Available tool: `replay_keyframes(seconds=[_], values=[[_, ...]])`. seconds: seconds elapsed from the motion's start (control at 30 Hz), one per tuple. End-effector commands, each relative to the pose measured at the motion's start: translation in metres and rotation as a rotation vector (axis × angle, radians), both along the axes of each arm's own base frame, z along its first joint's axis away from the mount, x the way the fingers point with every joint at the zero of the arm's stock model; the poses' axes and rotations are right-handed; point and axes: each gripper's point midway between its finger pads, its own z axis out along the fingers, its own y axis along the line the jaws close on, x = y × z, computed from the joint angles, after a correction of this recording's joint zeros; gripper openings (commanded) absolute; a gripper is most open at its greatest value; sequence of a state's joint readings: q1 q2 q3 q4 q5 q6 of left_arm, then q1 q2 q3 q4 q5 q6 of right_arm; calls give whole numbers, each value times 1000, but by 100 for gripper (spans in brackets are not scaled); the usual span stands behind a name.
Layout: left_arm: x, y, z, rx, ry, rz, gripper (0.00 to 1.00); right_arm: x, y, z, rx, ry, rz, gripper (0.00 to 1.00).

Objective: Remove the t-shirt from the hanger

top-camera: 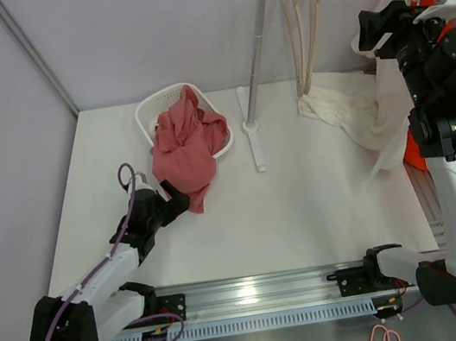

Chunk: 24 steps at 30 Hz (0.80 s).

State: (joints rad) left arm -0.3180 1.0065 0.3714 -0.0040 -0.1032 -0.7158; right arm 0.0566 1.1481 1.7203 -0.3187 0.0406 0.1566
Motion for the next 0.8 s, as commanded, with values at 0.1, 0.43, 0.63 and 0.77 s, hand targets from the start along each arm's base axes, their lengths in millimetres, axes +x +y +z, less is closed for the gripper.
replay_keyframes(seconds=[0.1,0.43,0.63,0.77], values=[[31,-14,24,-126,-201,27,100,-18,3,9,1,-27,23,71],[49,-34,15,-256,-154,49,99,-21,3,10,2,-34,26,70],[66,-26,19,-242,-205,115,76,-22,10,10,-3,-40,66,72],[71,-29,8,-213,-162,112,73,-20,12,10,-5,-37,72,72]])
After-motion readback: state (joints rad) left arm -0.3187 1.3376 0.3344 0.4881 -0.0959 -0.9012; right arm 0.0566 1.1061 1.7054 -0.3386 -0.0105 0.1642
